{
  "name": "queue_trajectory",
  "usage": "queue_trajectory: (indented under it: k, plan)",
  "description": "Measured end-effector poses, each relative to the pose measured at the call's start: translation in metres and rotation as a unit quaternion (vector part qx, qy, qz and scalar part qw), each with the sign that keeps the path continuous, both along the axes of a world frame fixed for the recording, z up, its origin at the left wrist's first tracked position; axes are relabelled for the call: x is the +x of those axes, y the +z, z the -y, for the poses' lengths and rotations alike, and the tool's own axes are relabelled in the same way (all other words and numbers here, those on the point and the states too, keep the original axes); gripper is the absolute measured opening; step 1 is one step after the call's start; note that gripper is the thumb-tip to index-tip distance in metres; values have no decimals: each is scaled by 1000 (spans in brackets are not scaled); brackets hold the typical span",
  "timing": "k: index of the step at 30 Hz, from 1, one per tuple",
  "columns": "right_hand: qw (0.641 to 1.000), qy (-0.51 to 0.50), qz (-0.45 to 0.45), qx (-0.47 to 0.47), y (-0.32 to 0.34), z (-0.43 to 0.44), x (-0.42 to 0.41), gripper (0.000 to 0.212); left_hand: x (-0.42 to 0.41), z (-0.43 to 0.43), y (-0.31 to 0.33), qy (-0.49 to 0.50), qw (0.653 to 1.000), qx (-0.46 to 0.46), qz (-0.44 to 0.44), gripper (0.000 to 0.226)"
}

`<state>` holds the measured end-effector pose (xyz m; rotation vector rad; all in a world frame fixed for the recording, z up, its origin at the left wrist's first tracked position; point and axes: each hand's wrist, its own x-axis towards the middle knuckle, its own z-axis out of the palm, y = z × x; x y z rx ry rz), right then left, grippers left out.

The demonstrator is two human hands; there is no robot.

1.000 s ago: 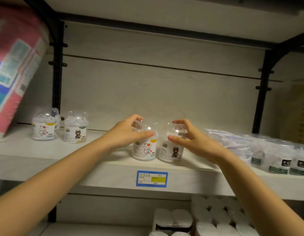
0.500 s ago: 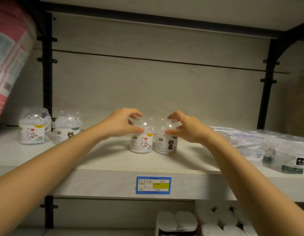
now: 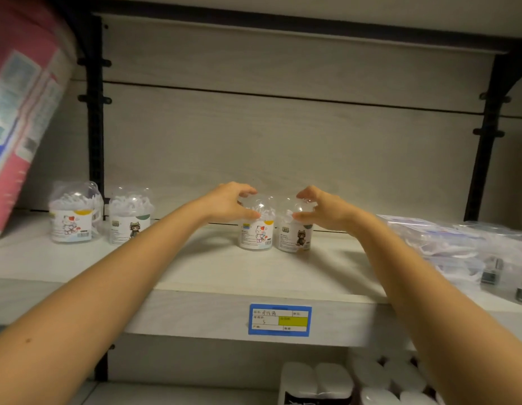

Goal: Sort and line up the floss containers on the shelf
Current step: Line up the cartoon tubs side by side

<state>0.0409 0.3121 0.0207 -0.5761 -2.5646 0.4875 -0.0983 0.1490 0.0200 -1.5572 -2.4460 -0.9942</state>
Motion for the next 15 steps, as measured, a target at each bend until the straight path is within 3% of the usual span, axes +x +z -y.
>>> queue_trajectory:
  k: [3, 6, 9, 15]
  plan:
    - [998, -12, -18, 65, 3, 11, 9, 54, 9, 16, 5, -2, 998, -48, -41, 72]
    - [989, 7, -92, 112, 4, 35, 20, 33, 22, 52, 11, 30, 994, 28, -102, 43]
    - [985, 67, -126, 92, 4, 72, 27, 5, 27, 108, 11, 43, 990, 103, -87, 14]
    - [976, 182, -100, -66, -4, 153, 6, 8, 2, 219, 1, 89, 984, 156, 15, 14]
